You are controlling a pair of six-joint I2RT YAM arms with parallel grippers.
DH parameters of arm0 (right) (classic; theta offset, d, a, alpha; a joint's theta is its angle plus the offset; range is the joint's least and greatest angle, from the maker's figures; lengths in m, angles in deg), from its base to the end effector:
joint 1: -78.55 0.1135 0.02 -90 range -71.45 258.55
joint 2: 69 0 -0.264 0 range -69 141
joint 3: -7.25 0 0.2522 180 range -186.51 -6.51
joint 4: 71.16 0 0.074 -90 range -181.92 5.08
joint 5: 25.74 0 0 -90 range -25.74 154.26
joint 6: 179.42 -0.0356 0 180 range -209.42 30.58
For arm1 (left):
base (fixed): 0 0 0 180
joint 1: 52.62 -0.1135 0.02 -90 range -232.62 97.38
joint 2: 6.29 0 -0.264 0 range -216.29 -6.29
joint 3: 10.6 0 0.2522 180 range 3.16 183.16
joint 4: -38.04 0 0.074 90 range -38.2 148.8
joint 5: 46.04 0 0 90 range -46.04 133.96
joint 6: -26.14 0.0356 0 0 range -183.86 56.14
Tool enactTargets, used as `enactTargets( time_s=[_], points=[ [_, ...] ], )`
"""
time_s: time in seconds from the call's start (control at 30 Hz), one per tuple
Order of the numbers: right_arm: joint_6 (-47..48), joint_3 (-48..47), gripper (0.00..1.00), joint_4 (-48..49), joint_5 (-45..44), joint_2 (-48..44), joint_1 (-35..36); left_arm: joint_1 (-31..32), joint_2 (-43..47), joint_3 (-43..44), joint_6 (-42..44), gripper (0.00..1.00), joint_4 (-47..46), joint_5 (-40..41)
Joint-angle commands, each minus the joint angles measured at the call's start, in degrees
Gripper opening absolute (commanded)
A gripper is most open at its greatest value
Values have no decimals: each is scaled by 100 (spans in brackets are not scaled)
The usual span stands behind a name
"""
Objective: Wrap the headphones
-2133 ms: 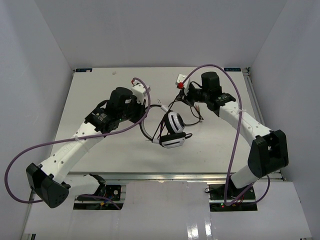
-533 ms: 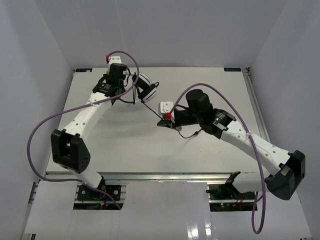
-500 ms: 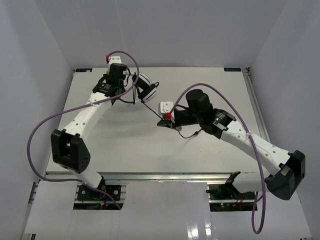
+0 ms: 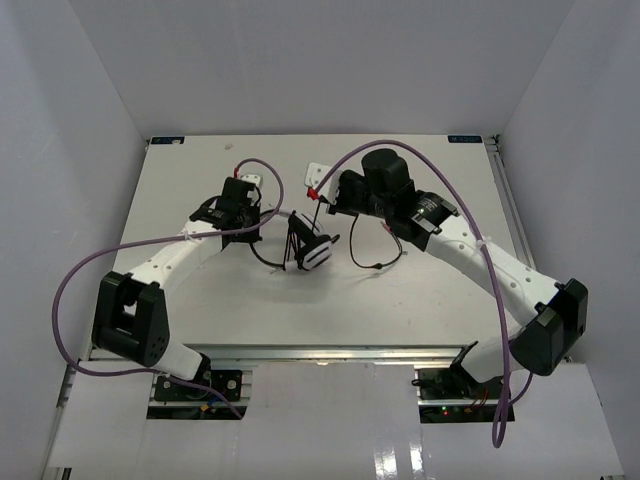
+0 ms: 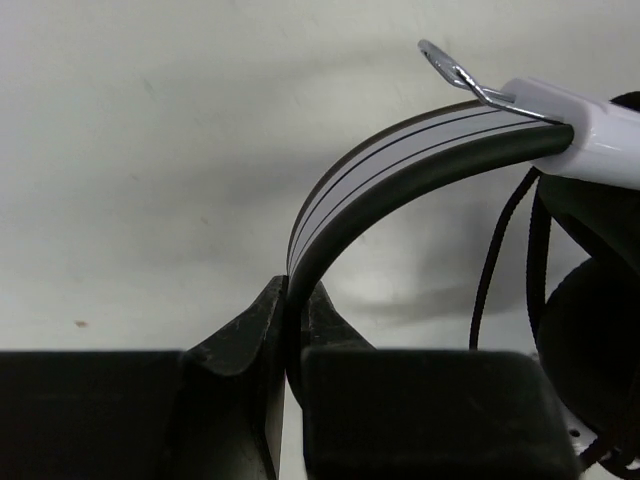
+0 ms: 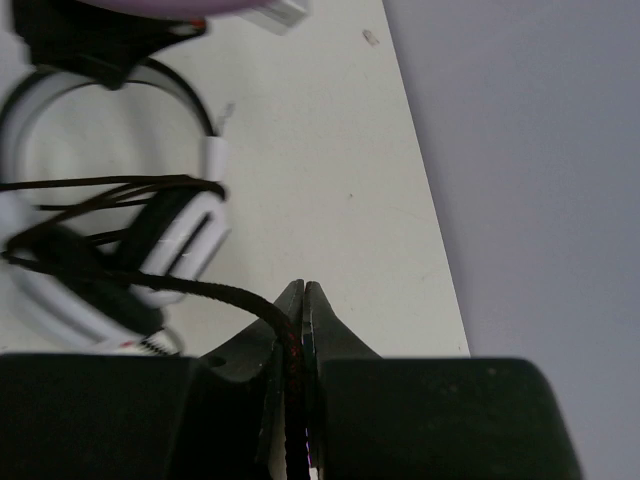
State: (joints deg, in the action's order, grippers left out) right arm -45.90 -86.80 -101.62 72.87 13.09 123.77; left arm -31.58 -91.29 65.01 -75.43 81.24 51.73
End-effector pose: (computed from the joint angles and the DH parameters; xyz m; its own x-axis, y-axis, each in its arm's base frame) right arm 0.2314 0.2408 0.3926 0.3901 -0.5735 -0.7204 -0.7353 0.2768 -0.6186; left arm 0.2931 -0.1076 0.2486 -0.7823 0.0880 -0.6167 0.1247 0.9921 -0.0166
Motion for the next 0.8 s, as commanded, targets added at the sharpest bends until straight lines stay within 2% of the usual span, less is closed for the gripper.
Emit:
enactTargets(
  time_s=[0.0, 0.17, 0.4, 0.57, 0.67, 0.7, 0.73, 0.77],
  points=[
    [-290, -277, 8, 763, -553, 402, -206, 199, 1054, -409, 181, 0, -528, -1688],
    [-626, -360, 8, 828, -214, 788, -584, 639, 1433, -551, 318, 0, -508, -2452],
    [-1483, 155, 8, 873, 706, 917, -1372, 894, 1890, -280, -15, 0, -635, -2740],
    [-2333, 835, 8, 1232, 2714, 800, -2120, 894, 2051, 451, -380, 0, -622, -2409],
    [-2927, 1341, 9, 1679, 4707, 887, -2345, 894, 2010, 963, -724, 0, -654, -2221],
    [-3252, 1456, 10, 1941, 5263, 955, -2392, 894, 1960, 1217, -808, 0, -659, -2182],
    [-3765, 1571, 10, 2444, 5635, 1028, -2384, 894, 1867, 1551, -863, 0, -655, -2116],
    [-3886, 1800, 10, 3160, 6011, 1038, -2362, 894, 1785, 1788, -949, 0, -613, -2058]
  ],
)
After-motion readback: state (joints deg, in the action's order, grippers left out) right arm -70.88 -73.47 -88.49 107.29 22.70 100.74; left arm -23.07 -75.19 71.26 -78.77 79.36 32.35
